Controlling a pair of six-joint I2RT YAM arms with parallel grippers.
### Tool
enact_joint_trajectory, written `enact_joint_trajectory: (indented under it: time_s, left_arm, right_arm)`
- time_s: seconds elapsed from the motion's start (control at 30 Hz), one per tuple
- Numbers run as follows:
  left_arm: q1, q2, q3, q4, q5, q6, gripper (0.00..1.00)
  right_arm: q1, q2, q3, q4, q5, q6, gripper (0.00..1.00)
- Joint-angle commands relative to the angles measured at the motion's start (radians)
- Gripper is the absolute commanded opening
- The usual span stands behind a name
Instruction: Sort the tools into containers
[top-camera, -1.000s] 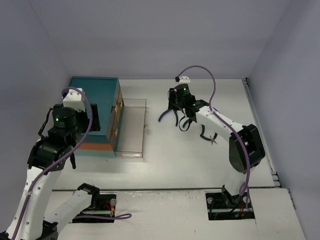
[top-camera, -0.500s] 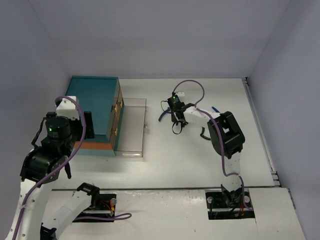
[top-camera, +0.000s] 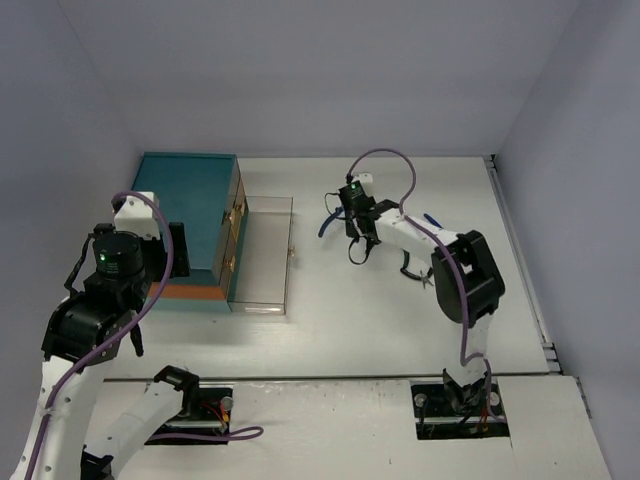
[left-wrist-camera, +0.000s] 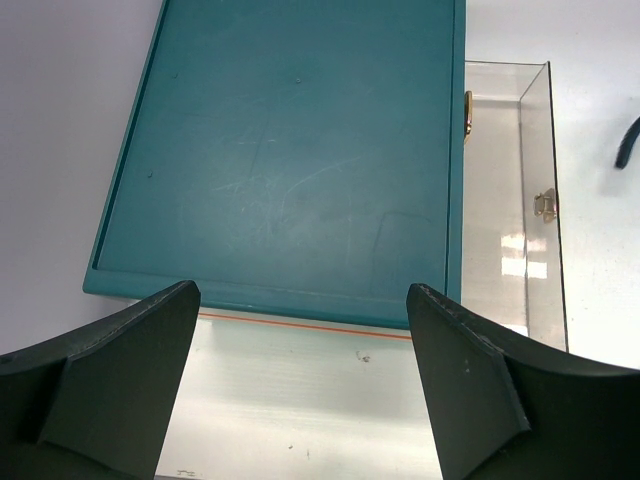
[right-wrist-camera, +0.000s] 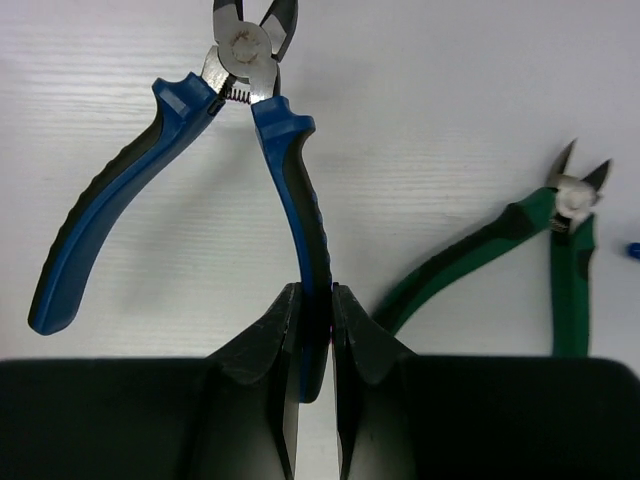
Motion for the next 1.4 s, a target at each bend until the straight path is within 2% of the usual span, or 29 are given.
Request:
enact_joint_trajectory:
  time_s: [0.0, 0.27, 0.67, 1.17, 1.3, 1.37]
  left_arm:
    - [0.005, 0.016, 0.024, 0.032, -0.008, 0.003, 0.81]
    - [0.007, 0.023, 0.04, 0.032, -0.019, 0.009, 0.81]
    - [0.005, 0.006, 0.019, 0.03, -0.017, 0.006, 0.81]
    - [0.005, 0.016, -0.001, 0.032, -0.019, 0.006, 0.81]
    - [0.005, 0.022, 0.009, 0.033, -0.025, 0.011, 0.81]
    - [0.005, 0.024, 0.011, 0.033, -0.024, 0.012, 0.81]
  right_arm:
    - [0.098, -0.238, 0.096, 0.055, 0.015, -0.03, 0.0]
    - [0.286, -0.212, 0.109, 0.087, -0.033, 0.008, 0.0]
    - [0.409, -0.016, 0.193, 0.12, -0.031, 0.076, 0.0]
    - [0.514, 0.049, 0.169, 0.12, -0.041, 0.173, 0.0]
    - [0.523, 0.037, 0.121, 0.12, -0.007, 0.201, 0.12]
    - [0.519, 0.016, 0.105, 0.12, 0.024, 0.192, 0.22]
